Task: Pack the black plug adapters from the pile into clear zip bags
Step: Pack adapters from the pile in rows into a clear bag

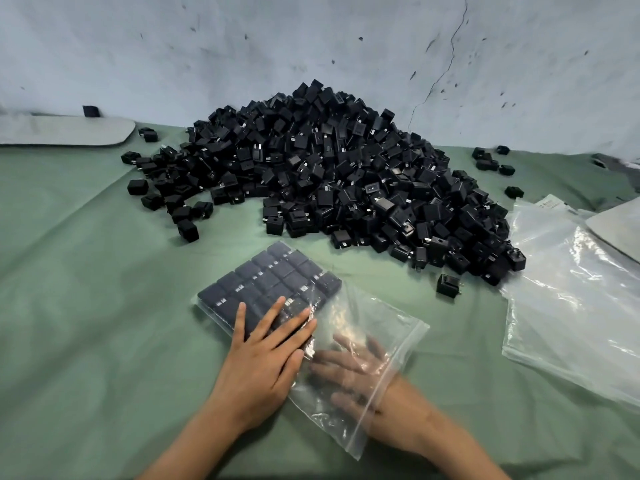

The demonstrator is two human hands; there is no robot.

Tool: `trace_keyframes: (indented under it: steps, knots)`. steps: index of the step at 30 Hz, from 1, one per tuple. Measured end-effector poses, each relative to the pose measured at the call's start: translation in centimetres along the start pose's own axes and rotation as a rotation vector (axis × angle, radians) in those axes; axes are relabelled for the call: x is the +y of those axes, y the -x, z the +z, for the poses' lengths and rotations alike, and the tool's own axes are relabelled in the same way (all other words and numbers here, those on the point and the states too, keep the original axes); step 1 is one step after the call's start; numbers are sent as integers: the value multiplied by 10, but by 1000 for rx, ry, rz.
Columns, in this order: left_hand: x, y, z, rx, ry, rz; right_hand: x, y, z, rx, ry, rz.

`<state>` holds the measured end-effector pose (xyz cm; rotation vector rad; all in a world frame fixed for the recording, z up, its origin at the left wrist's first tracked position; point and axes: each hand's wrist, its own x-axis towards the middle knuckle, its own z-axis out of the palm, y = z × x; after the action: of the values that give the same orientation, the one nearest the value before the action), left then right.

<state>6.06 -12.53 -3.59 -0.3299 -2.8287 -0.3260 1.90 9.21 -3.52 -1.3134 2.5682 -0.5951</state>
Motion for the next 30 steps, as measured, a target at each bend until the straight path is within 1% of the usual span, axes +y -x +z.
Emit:
trace_keyframes:
  steps: [1, 2, 3, 5, 7, 8, 9, 10, 11, 12, 14, 15, 16, 17, 21, 23, 25, 26, 27, 30]
  knots:
    - [-1, 0, 0, -3, 0, -6, 0, 6, -5, 37, -36, -10]
    - [-1, 0, 1, -12, 0, -13, 1, 13, -12, 115, -53, -21]
    - [-2, 0, 2, -23, -4, -18, 4, 23, -19, 227, -63, -32]
    - [-1, 0, 2, -33, -9, -18, 16, 42, -40, 521, -113, 3]
    - [-2, 0, 3, -27, 8, -27, 33, 50, -68, 788, -103, 132]
    - [-2, 1, 3, -18, 15, -33, 45, 49, -81, 877, -65, 226]
    - [-2, 1, 3, -6, 12, -35, 59, 46, -91, 922, -23, 329]
    - [-1, 1, 3, 4, 7, -27, 74, 41, -97, 903, 9, 446]
    - [-1, 1, 2, 10, 2, -14, 87, 35, -99, 820, 27, 552]
    - [-1, 1, 1, 14, 2, 3, 98, 30, -100, 699, 31, 629]
    - [-1, 1, 2, 23, 10, 31, 116, 20, -96, 463, 50, 725]
    - [-1, 1, 2, 27, 15, 34, 122, 15, -92, 381, 65, 752]
    - [-1, 2, 2, 27, 22, 31, 125, 11, -87, 348, 66, 764]
    - [-1, 2, 2, 25, 26, 24, 126, 8, -83, 370, 44, 766]
    - [-2, 1, 3, 27, 47, 10, 117, 5, -74, 628, -22, 741]
    - [-2, 1, 3, 32, 64, 11, 114, 9, -73, 723, -147, 741]
    - [-2, 1, 3, 38, 79, 7, 111, 14, -73, 752, -283, 753]
    - [-2, 1, 3, 41, 87, 5, 110, 17, -73, 746, -311, 754]
    - [-2, 1, 4, 42, 95, 4, 109, 20, -73, 733, -291, 753]
    - [-1, 1, 3, 38, 99, -1, 111, 29, -71, 682, -74, 778]
